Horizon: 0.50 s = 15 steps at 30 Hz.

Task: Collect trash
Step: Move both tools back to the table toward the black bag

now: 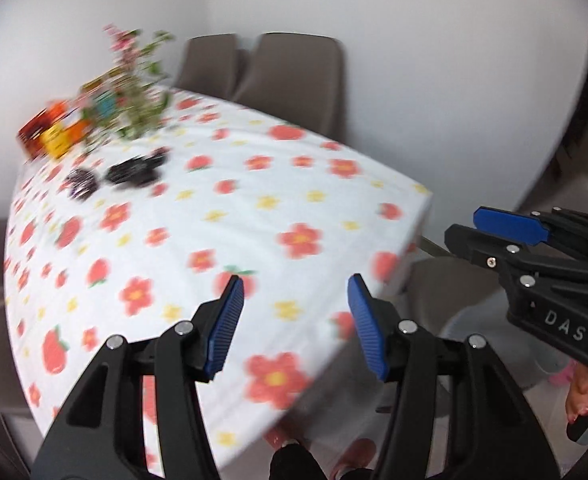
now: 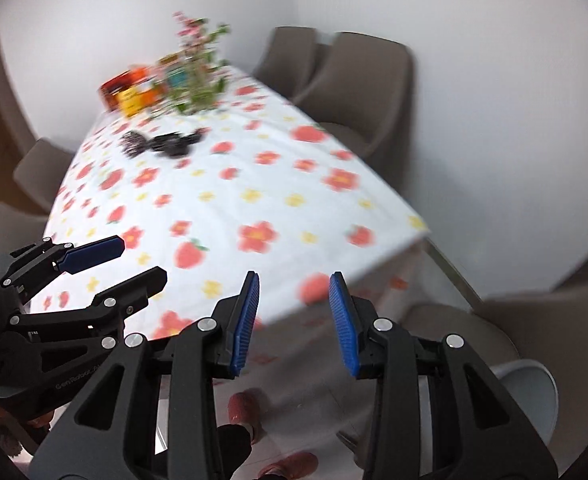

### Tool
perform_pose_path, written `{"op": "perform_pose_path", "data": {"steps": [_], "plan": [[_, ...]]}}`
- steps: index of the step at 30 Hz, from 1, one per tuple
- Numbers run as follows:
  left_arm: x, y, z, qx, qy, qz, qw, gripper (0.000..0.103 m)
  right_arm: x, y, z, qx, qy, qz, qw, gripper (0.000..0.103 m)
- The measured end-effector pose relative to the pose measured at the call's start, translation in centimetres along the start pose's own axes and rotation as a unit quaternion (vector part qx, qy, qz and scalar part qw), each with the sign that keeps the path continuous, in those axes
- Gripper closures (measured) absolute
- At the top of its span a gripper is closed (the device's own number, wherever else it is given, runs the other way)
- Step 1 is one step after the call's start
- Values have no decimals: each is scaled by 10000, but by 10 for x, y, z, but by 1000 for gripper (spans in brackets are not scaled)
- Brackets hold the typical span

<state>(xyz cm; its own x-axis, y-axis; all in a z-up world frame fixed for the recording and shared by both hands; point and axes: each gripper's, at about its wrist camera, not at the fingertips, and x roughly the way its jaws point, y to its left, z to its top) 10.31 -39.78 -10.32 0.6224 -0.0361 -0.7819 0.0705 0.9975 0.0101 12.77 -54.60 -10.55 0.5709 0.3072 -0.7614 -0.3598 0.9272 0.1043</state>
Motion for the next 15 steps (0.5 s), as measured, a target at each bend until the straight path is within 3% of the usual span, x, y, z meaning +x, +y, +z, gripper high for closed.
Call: {"op": "perform_pose_path", "data": {"steps": [7,9,15], "plan": [[7,140,12,-745,-82,681,9949,48,62,114,74,-654,-69,541,9964,65],[8,174,16,-829,-144,854,9928,48,74,138,91,-792,-144,587,9950,59],[17,262,38,-1184,-212,1161,9859,48,119,200,146,-986,-228,722,9922,59]]}}
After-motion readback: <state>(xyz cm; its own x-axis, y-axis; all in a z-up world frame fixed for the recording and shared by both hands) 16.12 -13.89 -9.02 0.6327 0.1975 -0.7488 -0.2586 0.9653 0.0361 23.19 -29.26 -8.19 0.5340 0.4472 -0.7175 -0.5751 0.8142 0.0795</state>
